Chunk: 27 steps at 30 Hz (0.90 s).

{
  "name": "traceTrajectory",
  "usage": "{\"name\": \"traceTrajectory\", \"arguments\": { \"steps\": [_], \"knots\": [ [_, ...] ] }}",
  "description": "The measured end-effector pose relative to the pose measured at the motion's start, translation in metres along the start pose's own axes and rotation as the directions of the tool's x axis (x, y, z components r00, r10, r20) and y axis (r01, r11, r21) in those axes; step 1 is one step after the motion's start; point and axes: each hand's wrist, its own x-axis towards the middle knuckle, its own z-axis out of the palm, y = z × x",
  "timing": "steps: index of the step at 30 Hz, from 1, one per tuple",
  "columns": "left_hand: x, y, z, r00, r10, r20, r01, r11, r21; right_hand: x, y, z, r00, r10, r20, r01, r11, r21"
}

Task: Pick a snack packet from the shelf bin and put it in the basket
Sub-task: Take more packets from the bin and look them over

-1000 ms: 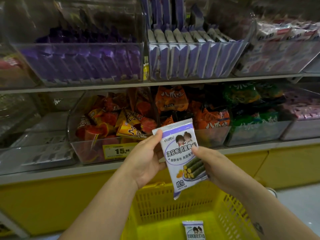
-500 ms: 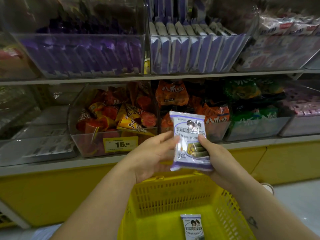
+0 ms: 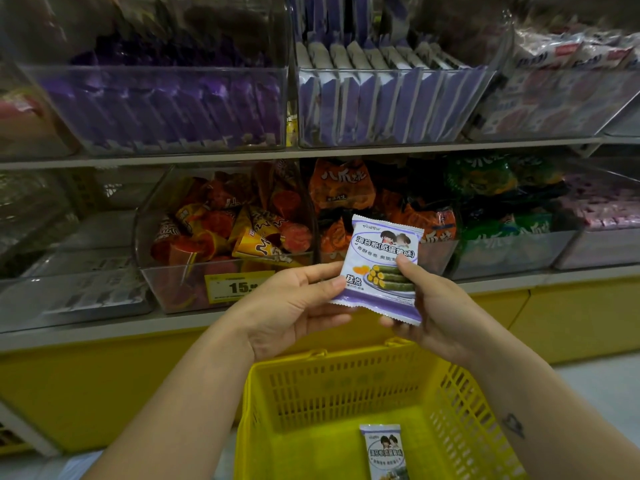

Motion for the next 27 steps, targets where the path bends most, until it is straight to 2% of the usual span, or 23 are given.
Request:
{"name": "traceTrajectory", "arguments": {
  "steps": [3,5,6,8,10,13,18,21,23,25,27],
  "knots": [
    [0.002,-0.002,0.001,0.998,0.000,-0.058,0.003,0.998,0.059,-0.001,-0.001,-0.001,0.998,-0.064,0.017,0.065,0.996,-0.053],
    [0.007,-0.008,0.004,0.976,0.107,-0.192,-0.044,0.951,0.306,-0.001,-0.001,0.001,0.991,-0.134,0.019,0.136,0.983,-0.126],
    [0.009,-0.012,0.007,0.947,0.208,-0.244,-0.080,0.890,0.448,-0.002,-0.001,0.003,0.986,-0.164,0.030,0.167,0.973,-0.161],
    [0.011,-0.018,0.015,0.899,0.375,-0.225,-0.174,0.778,0.603,-0.003,0.002,0.008,0.977,-0.195,0.087,0.208,0.959,-0.193],
    [0.011,-0.023,0.024,0.904,0.399,-0.155,-0.218,0.741,0.635,-0.003,0.006,0.013,0.967,-0.201,0.159,0.228,0.957,-0.179],
    [0.011,-0.024,0.030,0.933,0.346,-0.101,-0.232,0.790,0.568,-0.001,0.009,0.016,0.959,-0.230,0.166,0.258,0.950,-0.173],
    [0.010,-0.025,0.028,0.945,0.323,-0.043,-0.283,0.878,0.387,0.003,0.010,0.008,0.936,-0.327,0.131,0.353,0.865,-0.358],
    [0.010,-0.026,0.029,0.965,0.260,-0.030,-0.247,0.944,0.216,0.004,0.012,0.001,0.951,-0.302,0.070,0.310,0.910,-0.276],
    [0.009,-0.025,0.029,0.980,0.196,0.012,-0.197,0.977,0.085,0.002,0.010,-0.001,0.964,-0.247,0.102,0.262,0.946,-0.189],
    [0.009,-0.022,0.027,0.985,0.166,0.038,-0.168,0.985,0.048,0.000,0.006,-0.003,0.965,-0.233,0.122,0.251,0.955,-0.158],
    [0.010,-0.021,0.025,0.984,0.176,0.000,-0.176,0.981,0.081,0.000,0.004,-0.007,0.962,-0.260,0.085,0.271,0.947,-0.173]
  ]
}}
